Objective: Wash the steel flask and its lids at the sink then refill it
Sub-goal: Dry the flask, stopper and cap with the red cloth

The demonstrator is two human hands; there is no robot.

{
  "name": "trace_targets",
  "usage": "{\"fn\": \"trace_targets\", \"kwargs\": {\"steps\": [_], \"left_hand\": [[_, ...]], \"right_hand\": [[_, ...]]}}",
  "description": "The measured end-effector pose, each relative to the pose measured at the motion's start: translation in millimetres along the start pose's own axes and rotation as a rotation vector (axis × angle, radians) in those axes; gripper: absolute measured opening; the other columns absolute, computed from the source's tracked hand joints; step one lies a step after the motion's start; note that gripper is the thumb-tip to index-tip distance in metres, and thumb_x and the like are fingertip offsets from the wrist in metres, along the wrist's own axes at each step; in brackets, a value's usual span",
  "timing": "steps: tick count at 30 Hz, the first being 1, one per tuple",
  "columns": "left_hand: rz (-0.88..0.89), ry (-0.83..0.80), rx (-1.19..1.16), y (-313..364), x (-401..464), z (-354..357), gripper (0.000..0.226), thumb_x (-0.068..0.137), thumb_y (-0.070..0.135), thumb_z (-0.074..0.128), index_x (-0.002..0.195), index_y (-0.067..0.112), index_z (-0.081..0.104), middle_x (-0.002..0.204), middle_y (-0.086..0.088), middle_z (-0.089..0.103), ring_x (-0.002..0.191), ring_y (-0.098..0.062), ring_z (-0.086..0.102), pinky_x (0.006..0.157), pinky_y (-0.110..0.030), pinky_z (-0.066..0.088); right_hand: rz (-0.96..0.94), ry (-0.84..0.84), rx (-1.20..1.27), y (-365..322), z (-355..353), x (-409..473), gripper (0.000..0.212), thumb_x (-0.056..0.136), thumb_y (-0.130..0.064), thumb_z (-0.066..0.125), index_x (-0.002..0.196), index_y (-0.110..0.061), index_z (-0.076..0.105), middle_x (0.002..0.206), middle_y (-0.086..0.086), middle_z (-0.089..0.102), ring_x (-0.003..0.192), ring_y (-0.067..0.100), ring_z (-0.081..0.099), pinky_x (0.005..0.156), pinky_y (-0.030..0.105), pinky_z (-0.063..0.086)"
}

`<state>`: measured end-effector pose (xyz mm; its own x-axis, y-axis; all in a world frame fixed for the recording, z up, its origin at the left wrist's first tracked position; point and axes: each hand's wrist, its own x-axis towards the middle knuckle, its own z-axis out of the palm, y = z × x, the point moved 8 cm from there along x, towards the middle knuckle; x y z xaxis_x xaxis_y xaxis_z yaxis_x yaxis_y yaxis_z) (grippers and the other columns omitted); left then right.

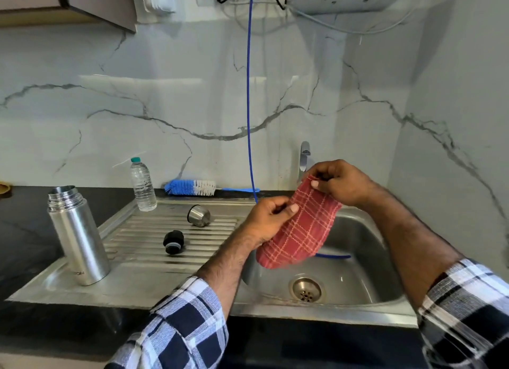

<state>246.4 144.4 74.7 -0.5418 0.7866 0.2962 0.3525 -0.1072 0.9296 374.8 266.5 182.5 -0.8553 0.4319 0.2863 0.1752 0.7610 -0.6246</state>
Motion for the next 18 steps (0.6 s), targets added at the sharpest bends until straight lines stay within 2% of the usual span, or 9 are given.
{"fn": "trace_targets", "kwargs": {"steps": [1, 3, 5, 7, 10, 12, 14, 16, 18], "left_hand": [[0.005, -0.026, 0.062, -0.2, -0.4, 2.6, 0.006, 0.099, 0.031, 0.075, 0.104, 0.033, 0.078, 0.103, 0.002, 0.082, 0.097, -0.02, 0.078, 0.094, -0.045, 0.062], [-0.041, -0.088, 0.141, -7.4, -3.1, 9.6, 0.016, 0.091, 0.03, 0.084, 0.106, 0.033, 0.078, 0.107, 0.003, 0.081, 0.104, -0.021, 0.077, 0.099, -0.048, 0.061], [-0.105, -0.129, 0.153, -17.0, -9.5, 17.9, 0.025, 0.088, 0.025, 0.087, 0.111, 0.025, 0.077, 0.108, -0.001, 0.081, 0.106, -0.022, 0.077, 0.099, -0.047, 0.062], [-0.147, -0.126, 0.108, -24.5, -14.2, 26.3, 0.024, 0.093, 0.014, 0.082, 0.116, 0.013, 0.075, 0.109, -0.003, 0.08, 0.105, -0.022, 0.077, 0.099, -0.042, 0.062], [-0.183, -0.072, 0.033, -31.4, -14.6, 37.4, 0.014, 0.098, 0.012, 0.074, 0.108, 0.023, 0.073, 0.108, 0.0, 0.079, 0.106, -0.022, 0.076, 0.102, -0.044, 0.06], [-0.177, -0.046, 0.006, -29.0, -15.0, 49.5, 0.011, 0.098, 0.015, 0.075, 0.102, 0.025, 0.071, 0.106, -0.001, 0.078, 0.103, -0.023, 0.076, 0.098, -0.048, 0.061], [-0.138, -0.031, -0.018, -25.5, -13.8, 64.2, 0.012, 0.094, 0.016, 0.081, 0.1, 0.019, 0.072, 0.103, -0.007, 0.079, 0.095, -0.024, 0.076, 0.088, -0.047, 0.064], [-0.128, -0.065, -0.025, -20.7, -13.9, 88.7, 0.017, 0.089, 0.013, 0.085, 0.099, 0.016, 0.072, 0.098, -0.01, 0.079, 0.085, -0.021, 0.076, 0.077, -0.043, 0.066], [-0.122, -0.123, 0.016, -15.9, -12.5, 121.1, 0.018, 0.086, 0.012, 0.088, 0.093, 0.018, 0.072, 0.09, -0.007, 0.079, 0.078, -0.019, 0.075, 0.074, -0.042, 0.066]], "right_hand": [[0.002, 0.011, 0.015, 0.2, -0.8, -2.2, 0.016, 0.104, -0.019, 0.065, 0.111, -0.023, 0.078, 0.097, -0.003, 0.079, 0.091, 0.018, 0.075, 0.079, 0.03, 0.058], [0.022, 0.053, 0.061, 2.6, -2.8, -5.7, 0.015, 0.105, -0.021, 0.064, 0.106, -0.025, 0.079, 0.094, -0.004, 0.08, 0.088, 0.017, 0.076, 0.08, 0.032, 0.06], [0.05, 0.103, 0.137, 4.4, -7.6, -8.4, 0.015, 0.106, -0.022, 0.063, 0.103, -0.025, 0.078, 0.091, -0.002, 0.08, 0.084, 0.017, 0.077, 0.075, 0.032, 0.062], [0.061, 0.129, 0.165, 3.7, -14.8, -10.7, 0.014, 0.106, -0.024, 0.064, 0.103, -0.026, 0.077, 0.09, -0.001, 0.08, 0.082, 0.018, 0.077, 0.07, 0.03, 0.061], [0.083, 0.157, 0.077, 8.8, -26.5, -10.3, 0.011, 0.104, -0.027, 0.067, 0.102, -0.03, 0.077, 0.091, -0.004, 0.079, 0.085, 0.018, 0.076, 0.071, 0.029, 0.058], [0.097, 0.284, -0.098, 15.2, -45.6, -12.7, 0.009, 0.1, -0.028, 0.071, 0.101, -0.034, 0.078, 0.099, -0.007, 0.072, 0.094, 0.018, 0.07, 0.077, 0.029, 0.052], [0.133, 0.436, -0.327, 18.2, -69.3, -23.1, 0.013, 0.096, -0.032, 0.072, 0.105, -0.037, 0.08, 0.104, -0.008, 0.064, 0.097, 0.018, 0.06, 0.08, 0.031, 0.048], [0.23, 0.509, -0.378, 29.0, -89.1, -39.0, 0.018, 0.093, -0.036, 0.07, 0.108, -0.039, 0.08, 0.107, -0.006, 0.071, 0.092, 0.018, 0.063, 0.079, 0.032, 0.054], [0.335, 0.529, -0.378, 46.6, -105.4, -55.2, 0.02, 0.091, -0.036, 0.07, 0.109, -0.037, 0.08, 0.111, -0.003, 0.075, 0.093, 0.02, 0.067, 0.082, 0.04, 0.062]]}}
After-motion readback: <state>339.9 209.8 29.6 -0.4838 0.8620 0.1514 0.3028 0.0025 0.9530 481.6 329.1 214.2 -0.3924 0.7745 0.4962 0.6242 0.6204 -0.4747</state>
